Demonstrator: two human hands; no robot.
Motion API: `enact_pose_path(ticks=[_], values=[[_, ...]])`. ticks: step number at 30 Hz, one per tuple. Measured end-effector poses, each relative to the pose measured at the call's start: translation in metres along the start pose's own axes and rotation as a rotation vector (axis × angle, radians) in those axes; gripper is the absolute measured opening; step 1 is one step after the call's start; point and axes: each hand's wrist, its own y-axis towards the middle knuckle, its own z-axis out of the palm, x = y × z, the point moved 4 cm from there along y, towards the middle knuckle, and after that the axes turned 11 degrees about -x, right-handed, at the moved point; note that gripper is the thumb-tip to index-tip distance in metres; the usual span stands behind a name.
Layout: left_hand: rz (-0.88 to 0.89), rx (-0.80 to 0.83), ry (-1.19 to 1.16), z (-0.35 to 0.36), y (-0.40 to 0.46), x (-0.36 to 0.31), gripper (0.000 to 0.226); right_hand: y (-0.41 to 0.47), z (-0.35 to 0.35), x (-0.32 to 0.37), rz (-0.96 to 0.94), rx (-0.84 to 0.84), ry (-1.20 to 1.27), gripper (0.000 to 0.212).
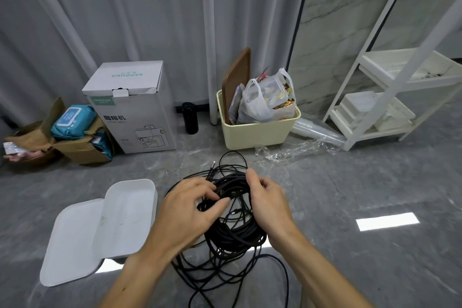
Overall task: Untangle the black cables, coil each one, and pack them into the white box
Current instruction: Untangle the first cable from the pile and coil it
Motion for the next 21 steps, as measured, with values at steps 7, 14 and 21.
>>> enact_pose_path(ticks=[7,14,21], values=[[-0.335,-0.052,-0.049,-0.005,0.006,0.001,0.016,-0.010,0.007,0.005,-0.079,-0.037,-0.009,0.038],[-0.309,-0.045,0.085,-0.012,0.009,-0.007,0.017,-0.020,0.010,0.011,-0.284,-0.126,-0.024,0.033],[-0.212,0.024,0.152,-0.012,0.008,-0.010,0.013,-0.023,0.009,0.013,-0.315,-0.171,-0.034,0.031]])
